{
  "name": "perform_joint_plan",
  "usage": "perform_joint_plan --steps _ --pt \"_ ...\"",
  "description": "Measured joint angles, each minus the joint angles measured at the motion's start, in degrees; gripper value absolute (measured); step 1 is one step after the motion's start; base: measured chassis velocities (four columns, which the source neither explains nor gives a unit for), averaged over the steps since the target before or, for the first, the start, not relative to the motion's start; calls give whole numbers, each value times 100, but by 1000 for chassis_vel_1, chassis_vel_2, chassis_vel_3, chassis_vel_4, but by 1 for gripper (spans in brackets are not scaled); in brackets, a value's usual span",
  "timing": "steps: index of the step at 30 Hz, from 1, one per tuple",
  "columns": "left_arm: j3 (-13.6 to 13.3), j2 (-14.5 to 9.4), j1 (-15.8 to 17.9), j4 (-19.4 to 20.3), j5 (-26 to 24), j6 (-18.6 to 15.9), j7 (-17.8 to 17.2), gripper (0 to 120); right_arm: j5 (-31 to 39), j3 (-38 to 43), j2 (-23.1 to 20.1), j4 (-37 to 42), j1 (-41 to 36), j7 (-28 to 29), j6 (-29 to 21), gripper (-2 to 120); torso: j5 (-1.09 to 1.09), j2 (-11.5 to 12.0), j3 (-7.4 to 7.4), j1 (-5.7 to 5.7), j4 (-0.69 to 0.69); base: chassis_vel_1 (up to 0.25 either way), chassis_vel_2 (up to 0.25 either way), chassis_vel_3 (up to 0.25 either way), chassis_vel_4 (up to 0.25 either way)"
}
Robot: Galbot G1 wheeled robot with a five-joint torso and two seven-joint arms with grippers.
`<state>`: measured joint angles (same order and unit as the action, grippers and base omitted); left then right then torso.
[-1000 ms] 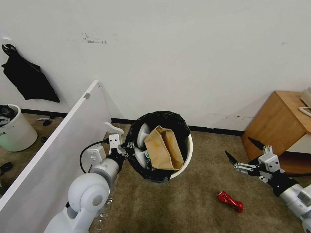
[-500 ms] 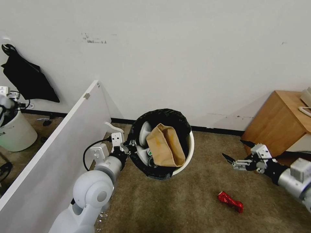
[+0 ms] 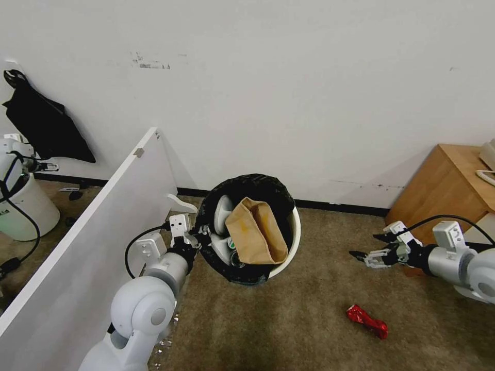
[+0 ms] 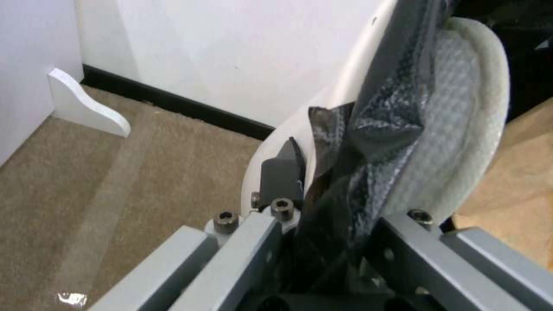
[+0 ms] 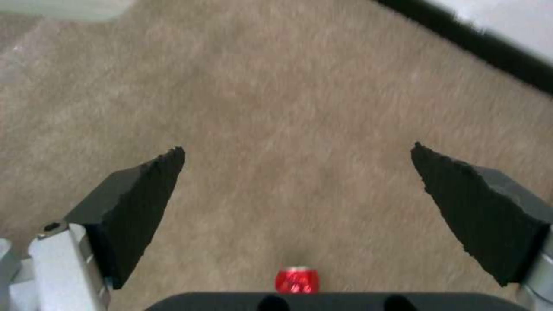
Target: Pick up the trash bin, then pick up the garbage from the floor and place it into the trash bin.
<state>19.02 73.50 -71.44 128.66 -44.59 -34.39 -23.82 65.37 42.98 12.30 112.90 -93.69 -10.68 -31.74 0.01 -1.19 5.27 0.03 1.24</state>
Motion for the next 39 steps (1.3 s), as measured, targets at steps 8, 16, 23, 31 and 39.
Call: perform_joint_plan --steps 8,16,23,31,39 --pt "2 8 52 -5 -30 2 11 1 400 -51 -307 -160 7 -38 -319 100 -1 0 0 0 -2 0 0 0 0" --pt "-3 -22 69 -16 -63 15 31 1 509 -106 -635 -389 -158 -151 -428 100 -1 0 0 0 -1 0 0 0 0" --pt "-3 -54 74 -36 -86 33 59 1 476 -139 -887 -508 -386 -254 -455 100 -1 0 -1 0 -2 0 0 0 0" --pt "-25 -53 135 -124 -103 69 93 1 310 -199 -1207 -777 -695 -442 -473 100 -1 0 0 -1 -2 0 0 0 0" --pt "-49 -65 193 -182 -126 80 111 1 195 -214 -1398 -896 -938 -558 -481 100 -1 0 0 0 -2 0 0 0 0"
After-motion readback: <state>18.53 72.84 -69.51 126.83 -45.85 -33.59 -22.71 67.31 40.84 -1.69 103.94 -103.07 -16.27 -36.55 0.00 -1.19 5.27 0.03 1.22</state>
